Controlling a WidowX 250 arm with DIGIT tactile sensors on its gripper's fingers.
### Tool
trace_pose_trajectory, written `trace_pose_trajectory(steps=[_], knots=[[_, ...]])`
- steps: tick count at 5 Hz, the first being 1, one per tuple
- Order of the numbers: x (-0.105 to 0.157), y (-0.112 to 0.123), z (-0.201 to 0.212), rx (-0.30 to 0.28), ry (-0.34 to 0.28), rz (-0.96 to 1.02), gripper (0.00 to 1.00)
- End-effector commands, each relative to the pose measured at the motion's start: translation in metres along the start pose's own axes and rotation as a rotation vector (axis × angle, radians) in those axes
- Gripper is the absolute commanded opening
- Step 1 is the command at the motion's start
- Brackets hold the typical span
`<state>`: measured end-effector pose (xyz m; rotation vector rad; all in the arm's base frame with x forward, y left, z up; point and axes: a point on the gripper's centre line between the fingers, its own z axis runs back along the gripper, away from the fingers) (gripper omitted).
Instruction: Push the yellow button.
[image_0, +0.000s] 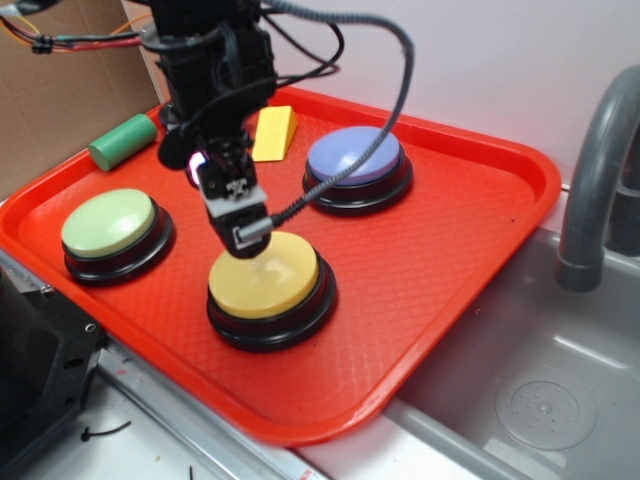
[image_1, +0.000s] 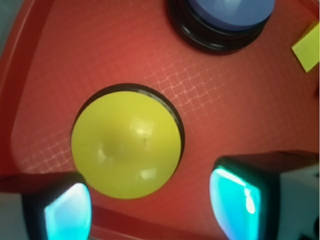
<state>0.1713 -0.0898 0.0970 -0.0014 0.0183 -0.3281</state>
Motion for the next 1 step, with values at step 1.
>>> trace_pose_trajectory(steps=[1], knots=[[-0.0031,0.0,0.035,-0.02,-0.075,0.05,1.0]])
